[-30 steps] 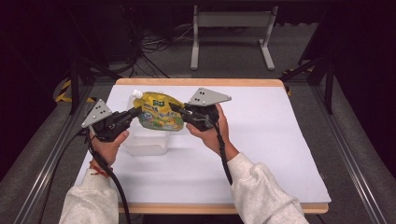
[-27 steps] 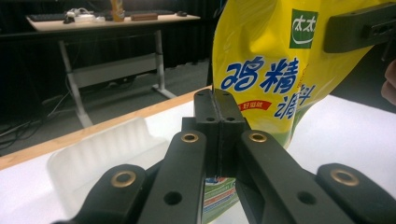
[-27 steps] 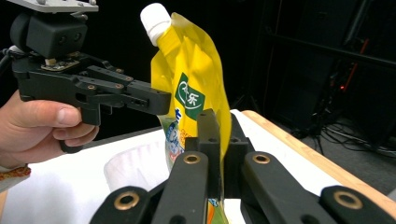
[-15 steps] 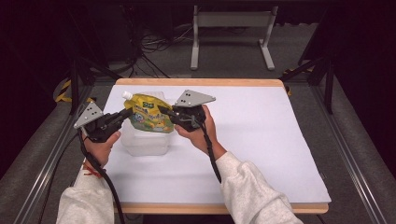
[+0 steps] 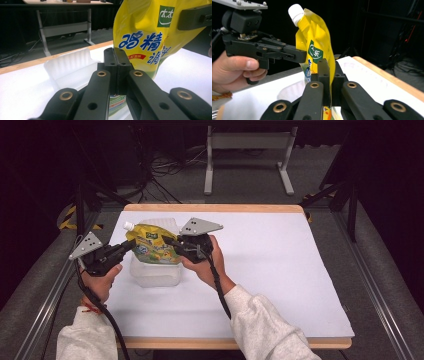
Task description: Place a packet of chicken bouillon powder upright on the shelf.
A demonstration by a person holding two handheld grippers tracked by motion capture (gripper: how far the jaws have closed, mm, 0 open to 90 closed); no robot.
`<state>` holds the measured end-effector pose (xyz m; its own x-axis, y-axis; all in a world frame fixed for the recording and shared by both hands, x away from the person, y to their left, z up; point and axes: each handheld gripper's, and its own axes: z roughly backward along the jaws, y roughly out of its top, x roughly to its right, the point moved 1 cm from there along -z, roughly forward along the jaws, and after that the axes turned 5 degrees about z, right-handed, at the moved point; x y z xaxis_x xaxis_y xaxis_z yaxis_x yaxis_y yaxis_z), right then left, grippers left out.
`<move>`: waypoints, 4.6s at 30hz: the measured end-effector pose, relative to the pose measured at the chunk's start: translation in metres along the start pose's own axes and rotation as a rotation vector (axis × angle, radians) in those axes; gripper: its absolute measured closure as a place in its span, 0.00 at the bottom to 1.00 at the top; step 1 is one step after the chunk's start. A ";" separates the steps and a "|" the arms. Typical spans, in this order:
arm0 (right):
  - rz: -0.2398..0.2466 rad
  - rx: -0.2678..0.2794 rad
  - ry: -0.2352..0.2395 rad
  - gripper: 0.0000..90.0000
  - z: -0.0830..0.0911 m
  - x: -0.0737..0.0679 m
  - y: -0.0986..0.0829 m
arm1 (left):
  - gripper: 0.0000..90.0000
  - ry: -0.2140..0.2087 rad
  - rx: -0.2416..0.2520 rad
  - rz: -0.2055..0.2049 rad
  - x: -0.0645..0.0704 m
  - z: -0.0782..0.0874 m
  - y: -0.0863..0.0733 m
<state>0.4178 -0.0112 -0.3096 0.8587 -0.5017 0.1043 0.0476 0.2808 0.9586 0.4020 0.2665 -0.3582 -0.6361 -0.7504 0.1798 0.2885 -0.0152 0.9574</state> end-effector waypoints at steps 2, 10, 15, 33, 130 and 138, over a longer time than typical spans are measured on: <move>0.005 -0.006 0.000 1.00 0.000 -0.002 0.000 | 1.00 -0.002 -0.004 0.007 -0.001 0.001 -0.001; 0.001 -0.060 -0.013 1.00 -0.010 -0.003 -0.004 | 1.00 0.018 -0.036 0.030 -0.007 -0.003 -0.012; -0.004 -0.070 -0.011 1.00 -0.017 -0.002 -0.012 | 1.00 0.036 -0.057 0.030 -0.010 -0.008 -0.018; -0.020 -0.126 -0.001 1.00 -0.026 0.002 -0.034 | 1.00 0.050 -0.096 0.012 -0.013 -0.018 -0.027; 0.114 -0.164 -0.109 0.92 0.055 0.026 -0.033 | 0.78 0.072 -0.067 -0.154 0.074 -0.006 -0.025; 0.145 -0.211 -0.151 0.91 0.078 0.034 -0.044 | 0.72 0.011 -0.097 -0.196 0.094 -0.015 -0.029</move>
<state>0.4052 -0.1040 -0.3281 0.7792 -0.5558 0.2897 0.0485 0.5144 0.8562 0.3440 0.1863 -0.3726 -0.6794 -0.7337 -0.0110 0.2276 -0.2249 0.9474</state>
